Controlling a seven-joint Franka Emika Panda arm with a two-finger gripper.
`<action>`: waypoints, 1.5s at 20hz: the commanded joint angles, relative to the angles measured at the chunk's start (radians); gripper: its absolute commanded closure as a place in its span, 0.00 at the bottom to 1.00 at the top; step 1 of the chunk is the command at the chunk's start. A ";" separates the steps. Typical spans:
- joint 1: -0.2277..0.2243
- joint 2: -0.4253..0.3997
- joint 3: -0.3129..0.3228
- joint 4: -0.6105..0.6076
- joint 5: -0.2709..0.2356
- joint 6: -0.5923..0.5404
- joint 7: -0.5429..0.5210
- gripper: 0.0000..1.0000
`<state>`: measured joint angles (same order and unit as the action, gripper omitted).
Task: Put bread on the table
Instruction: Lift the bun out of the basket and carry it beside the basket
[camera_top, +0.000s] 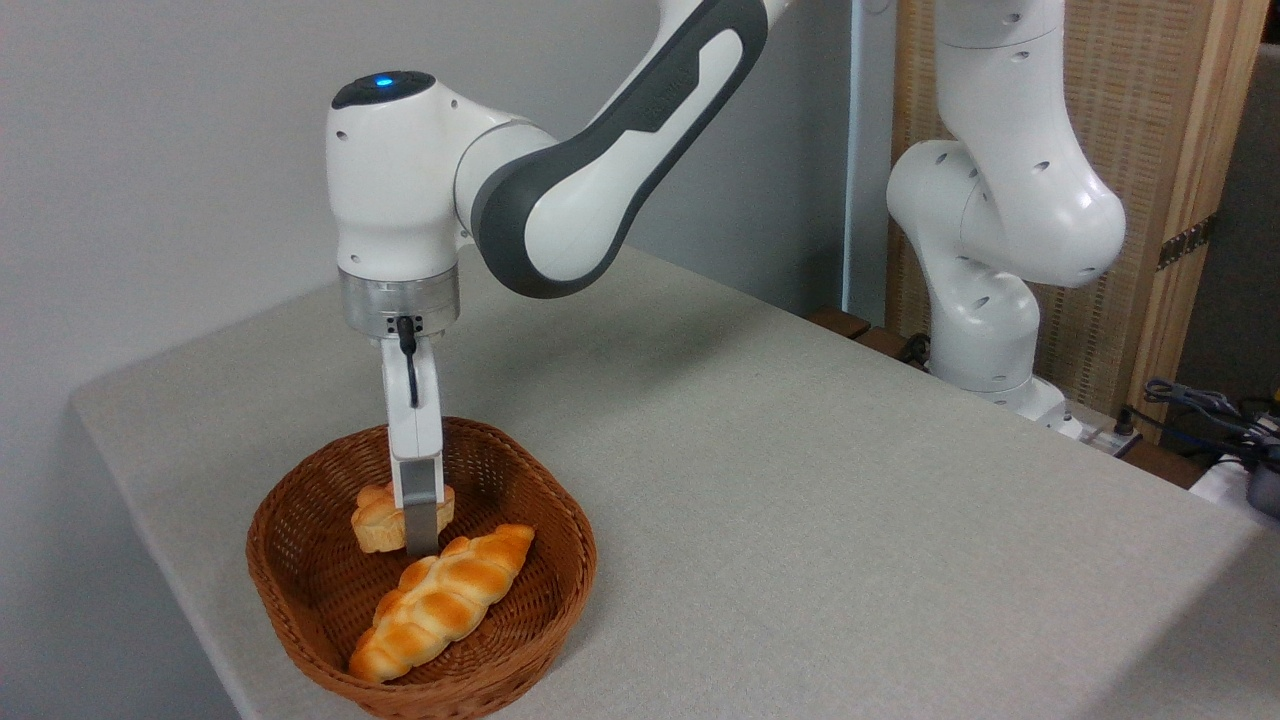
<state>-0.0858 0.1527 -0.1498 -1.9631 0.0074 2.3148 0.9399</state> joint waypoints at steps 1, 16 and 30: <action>0.001 -0.005 0.001 -0.014 0.011 0.023 0.013 0.64; 0.001 -0.041 0.010 0.007 -0.033 -0.041 -0.003 0.64; 0.006 -0.332 0.085 -0.063 -0.195 -0.420 0.013 0.61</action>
<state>-0.0690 -0.0681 -0.0784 -1.9023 -0.1638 1.9054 0.9385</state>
